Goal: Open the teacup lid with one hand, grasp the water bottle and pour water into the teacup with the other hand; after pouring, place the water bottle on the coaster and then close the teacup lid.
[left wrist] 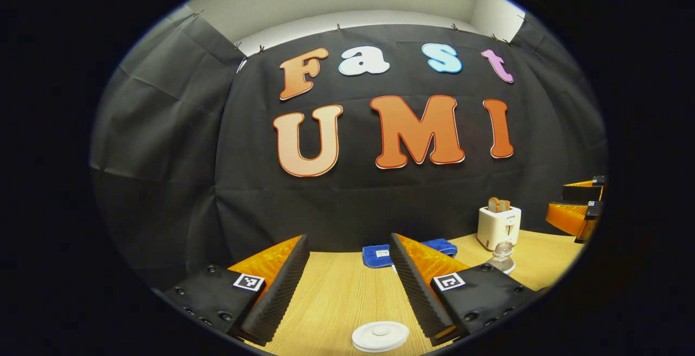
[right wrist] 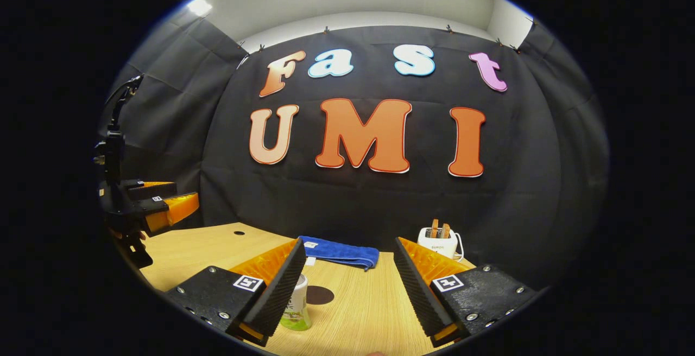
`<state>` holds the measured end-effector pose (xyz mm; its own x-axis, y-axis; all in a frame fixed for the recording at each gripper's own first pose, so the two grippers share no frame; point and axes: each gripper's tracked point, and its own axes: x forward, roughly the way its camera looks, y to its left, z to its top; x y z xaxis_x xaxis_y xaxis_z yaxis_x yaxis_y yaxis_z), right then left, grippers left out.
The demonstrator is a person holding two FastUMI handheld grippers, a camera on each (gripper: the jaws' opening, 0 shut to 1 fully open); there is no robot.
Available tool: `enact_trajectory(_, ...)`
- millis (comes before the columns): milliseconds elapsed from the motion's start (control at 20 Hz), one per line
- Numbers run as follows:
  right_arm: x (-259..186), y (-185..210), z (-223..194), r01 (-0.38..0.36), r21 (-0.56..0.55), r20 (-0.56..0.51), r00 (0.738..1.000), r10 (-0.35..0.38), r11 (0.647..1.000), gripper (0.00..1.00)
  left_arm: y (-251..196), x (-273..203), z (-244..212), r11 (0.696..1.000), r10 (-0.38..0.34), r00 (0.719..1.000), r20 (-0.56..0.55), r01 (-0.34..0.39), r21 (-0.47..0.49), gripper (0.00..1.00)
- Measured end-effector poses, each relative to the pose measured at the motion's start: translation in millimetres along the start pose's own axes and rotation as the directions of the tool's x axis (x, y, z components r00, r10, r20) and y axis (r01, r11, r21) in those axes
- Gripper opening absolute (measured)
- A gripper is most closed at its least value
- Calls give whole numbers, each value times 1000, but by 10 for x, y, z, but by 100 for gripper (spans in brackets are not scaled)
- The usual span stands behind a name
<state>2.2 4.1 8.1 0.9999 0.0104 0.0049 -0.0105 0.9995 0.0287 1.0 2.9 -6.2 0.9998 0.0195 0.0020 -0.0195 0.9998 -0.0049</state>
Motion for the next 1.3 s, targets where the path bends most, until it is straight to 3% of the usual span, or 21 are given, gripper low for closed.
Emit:
enact_trajectory(700,-12,107,-97,-35,7,-22,999,35,999,98,-3,-26,-106,1000,-15,1000,-20,14,-24,95)
enact_trajectory(1000,-57,367,-430,-117,58,-102,987,123,991,98,-68,14,-493,997,-66,991,-117,61,-45,97)
enact_trajectory(1300,-51,539,-713,-160,66,-160,973,169,985,98,-263,-48,-1047,989,-150,955,-255,145,-39,97)
